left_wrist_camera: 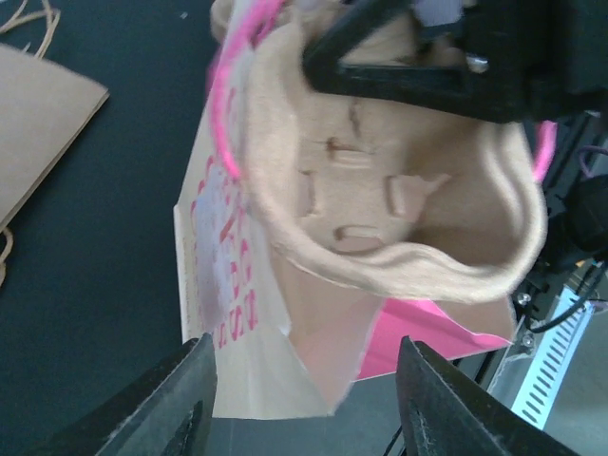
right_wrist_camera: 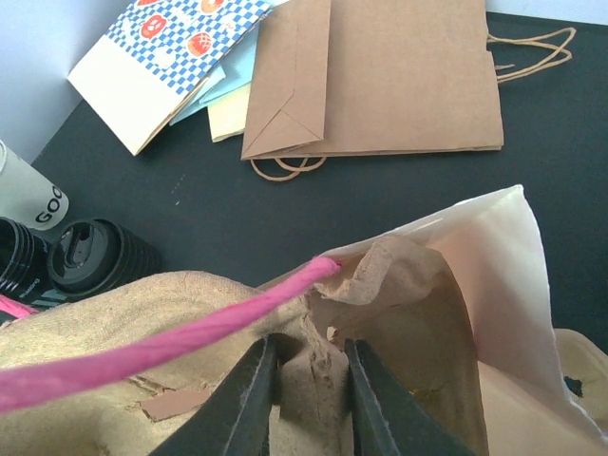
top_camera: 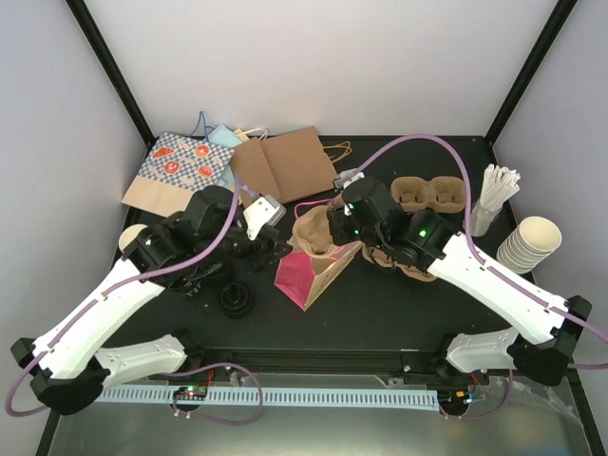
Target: Pack the takeout coffee
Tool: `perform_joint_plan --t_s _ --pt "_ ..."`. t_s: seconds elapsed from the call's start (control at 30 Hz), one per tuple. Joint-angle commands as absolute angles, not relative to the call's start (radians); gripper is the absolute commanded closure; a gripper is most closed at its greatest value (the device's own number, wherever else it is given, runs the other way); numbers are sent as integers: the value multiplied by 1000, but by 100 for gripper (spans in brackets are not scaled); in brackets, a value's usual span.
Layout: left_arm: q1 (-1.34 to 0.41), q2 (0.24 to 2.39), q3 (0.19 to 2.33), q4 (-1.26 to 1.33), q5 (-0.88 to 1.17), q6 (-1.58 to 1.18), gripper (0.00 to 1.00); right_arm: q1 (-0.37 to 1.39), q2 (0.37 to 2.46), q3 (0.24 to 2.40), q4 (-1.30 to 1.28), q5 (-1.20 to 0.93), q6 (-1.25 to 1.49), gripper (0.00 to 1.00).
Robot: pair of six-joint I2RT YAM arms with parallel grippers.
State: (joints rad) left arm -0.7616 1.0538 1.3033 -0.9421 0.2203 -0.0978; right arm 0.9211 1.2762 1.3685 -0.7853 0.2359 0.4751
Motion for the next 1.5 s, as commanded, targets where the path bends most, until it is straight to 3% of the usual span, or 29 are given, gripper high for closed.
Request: perform_joint_plan --t_s 0.0,0.67,0.9,1.17,1.47 --pt "-799 962 1229 -778 325 -70 48 911 1287 1419 -787 226 491 78" --pt "-1128 941 1142 -458 70 159 55 910 1287 1444 -812 231 510 79" --pt "-1112 937 1193 -537 -138 -4 50 910 1270 1424 -796 242 484 78" --pt "-979 962 1348 -777 -11 -316 43 910 1250 1392 -757 235 407 78" --pt "-850 993 1385 -840 246 -187 49 911 1225 1354 -748 275 300 77"
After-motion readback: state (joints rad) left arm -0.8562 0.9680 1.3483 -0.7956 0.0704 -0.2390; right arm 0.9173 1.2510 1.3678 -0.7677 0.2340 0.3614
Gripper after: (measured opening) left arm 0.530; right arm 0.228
